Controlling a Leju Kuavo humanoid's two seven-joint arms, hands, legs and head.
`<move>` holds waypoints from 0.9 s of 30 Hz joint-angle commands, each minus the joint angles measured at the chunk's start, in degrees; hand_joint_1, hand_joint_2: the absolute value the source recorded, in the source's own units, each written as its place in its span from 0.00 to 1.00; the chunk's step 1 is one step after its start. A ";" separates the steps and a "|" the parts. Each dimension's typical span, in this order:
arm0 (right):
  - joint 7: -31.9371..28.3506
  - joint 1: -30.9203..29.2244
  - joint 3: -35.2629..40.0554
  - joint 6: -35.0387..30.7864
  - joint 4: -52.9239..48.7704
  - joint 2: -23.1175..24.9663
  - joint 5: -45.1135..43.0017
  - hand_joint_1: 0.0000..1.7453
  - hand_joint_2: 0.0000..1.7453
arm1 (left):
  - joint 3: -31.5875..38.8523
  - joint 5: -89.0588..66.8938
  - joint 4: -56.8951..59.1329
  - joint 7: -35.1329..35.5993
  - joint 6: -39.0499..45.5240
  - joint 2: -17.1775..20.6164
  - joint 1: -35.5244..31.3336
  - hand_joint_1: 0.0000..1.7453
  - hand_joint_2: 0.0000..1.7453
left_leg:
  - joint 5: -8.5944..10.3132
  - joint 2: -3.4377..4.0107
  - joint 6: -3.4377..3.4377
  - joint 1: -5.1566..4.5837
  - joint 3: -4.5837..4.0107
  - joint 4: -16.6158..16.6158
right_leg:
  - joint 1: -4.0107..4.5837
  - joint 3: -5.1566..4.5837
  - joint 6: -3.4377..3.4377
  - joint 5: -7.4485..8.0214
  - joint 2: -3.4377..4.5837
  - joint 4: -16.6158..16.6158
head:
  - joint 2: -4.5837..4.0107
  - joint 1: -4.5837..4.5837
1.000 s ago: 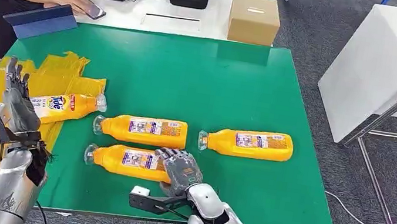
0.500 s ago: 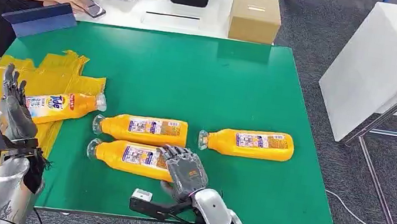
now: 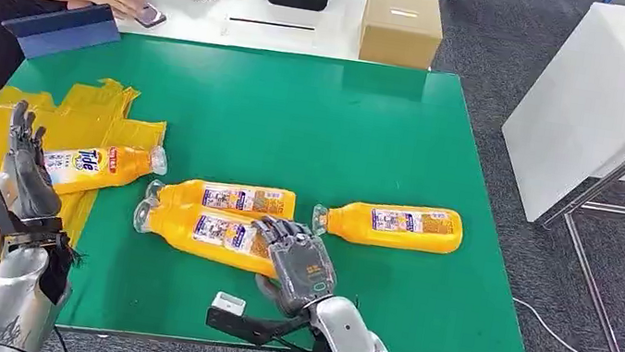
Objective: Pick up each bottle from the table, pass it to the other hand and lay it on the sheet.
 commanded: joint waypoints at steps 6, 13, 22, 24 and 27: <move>0.45 -1.34 -2.06 0.41 -3.25 -0.71 -0.20 1.00 1.00 | 0.73 -0.33 3.14 1.32 -0.66 -0.53 -3.25 0.00 0.00 | -0.11 -0.09 -0.19 0.02 0.17 0.07 | 0.02 0.22 -0.06 -0.14 -0.17 0.05 | 0.00 0.00; 0.47 -1.17 -2.21 0.28 -3.97 -0.78 -0.26 1.00 1.00 | 0.71 -0.26 3.84 1.36 -0.78 -0.65 -3.30 0.00 0.00 | -0.11 -0.05 -0.18 0.02 0.21 0.04 | 0.03 0.24 -0.05 -0.12 -0.13 0.01 | 0.00 0.00; 0.55 -1.26 -1.90 -0.09 -4.72 -1.45 -0.45 1.00 1.00 | 2.03 4.10 14.87 6.23 -7.48 0.28 -6.23 0.00 0.00 | -0.05 -0.07 -0.14 0.00 0.20 -0.02 | 0.00 0.21 -0.04 -0.07 -0.13 -0.03 | 0.00 0.00; 0.55 -1.51 -1.68 -0.24 -4.35 -1.54 -0.70 1.00 1.00 | 3.01 5.56 20.05 7.64 -9.49 1.36 -7.80 0.00 0.00 | -0.03 -0.03 -0.13 0.00 0.20 -0.05 | 0.00 0.20 -0.05 -0.04 -0.08 -0.04 | 0.00 0.00; 0.38 -1.79 -1.27 -0.41 -4.29 -1.56 -0.86 1.00 1.00 | 4.99 6.39 23.95 6.55 -9.99 2.64 -8.38 0.00 0.00 | -0.02 0.03 -0.11 -0.01 0.13 -0.04 | 0.00 0.13 -0.03 -0.02 -0.01 -0.03 | 0.00 0.00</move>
